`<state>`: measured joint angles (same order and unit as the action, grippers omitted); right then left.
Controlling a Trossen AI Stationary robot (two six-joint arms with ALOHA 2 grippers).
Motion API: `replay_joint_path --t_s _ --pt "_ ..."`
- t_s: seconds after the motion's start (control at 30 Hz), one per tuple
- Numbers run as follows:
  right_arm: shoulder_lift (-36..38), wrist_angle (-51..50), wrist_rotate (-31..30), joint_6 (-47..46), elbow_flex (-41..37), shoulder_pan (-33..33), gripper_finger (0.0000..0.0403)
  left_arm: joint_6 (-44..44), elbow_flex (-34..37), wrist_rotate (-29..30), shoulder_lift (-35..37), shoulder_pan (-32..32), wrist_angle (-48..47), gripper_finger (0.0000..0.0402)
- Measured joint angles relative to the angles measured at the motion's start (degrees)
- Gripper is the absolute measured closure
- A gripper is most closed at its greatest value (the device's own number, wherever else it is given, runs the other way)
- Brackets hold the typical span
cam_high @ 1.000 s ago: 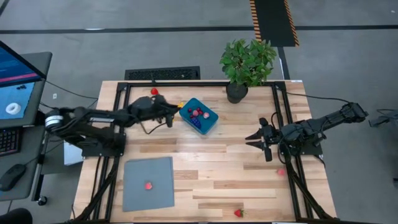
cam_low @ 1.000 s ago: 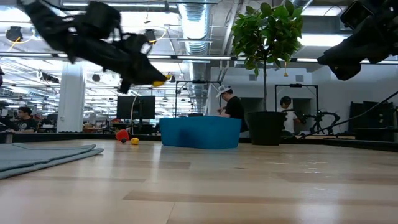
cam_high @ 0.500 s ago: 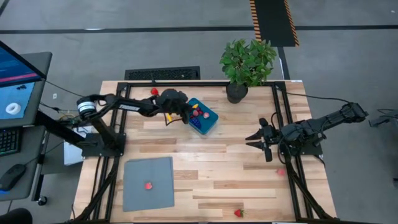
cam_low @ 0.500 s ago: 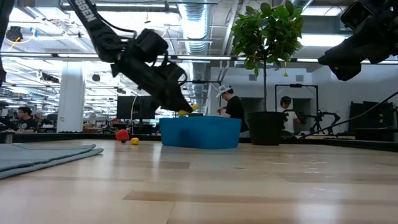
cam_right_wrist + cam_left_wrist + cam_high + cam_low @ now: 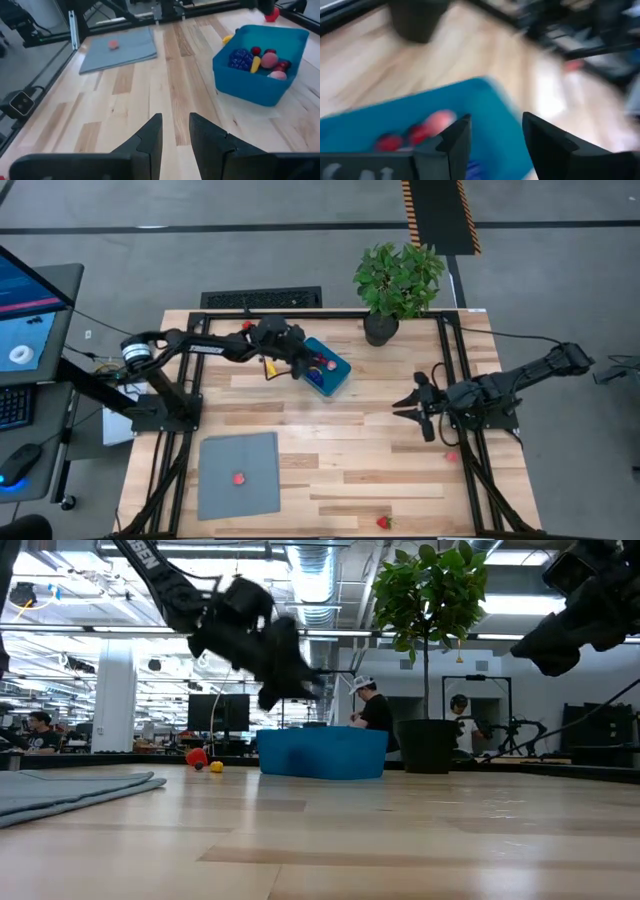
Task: Pick and placing Produce into tupperware
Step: Put the bottom strawberry into the container
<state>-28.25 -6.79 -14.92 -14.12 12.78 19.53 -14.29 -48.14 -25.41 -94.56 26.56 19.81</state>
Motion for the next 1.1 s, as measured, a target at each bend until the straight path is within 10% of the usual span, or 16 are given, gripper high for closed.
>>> replay_joint_path --t_s 0.33,0.67,1.1 --pt "-2.18 6.87 8.88 3.83 0.00 6.09 0.0284 5.53 -0.07 -6.55 13.80 -6.95 -4.55 0.0242" --pt "-7.97 10.43 1.12 -1.04 0.02 16.43 0.0284 15.43 2.59 6.73 23.69 -23.39 -13.53 0.0242" --pt "-17.71 22.81 0.26 2.57 0.04 18.08 0.0284 11.91 24.67 26.38 33.75 -41.76 10.78 0.0242"
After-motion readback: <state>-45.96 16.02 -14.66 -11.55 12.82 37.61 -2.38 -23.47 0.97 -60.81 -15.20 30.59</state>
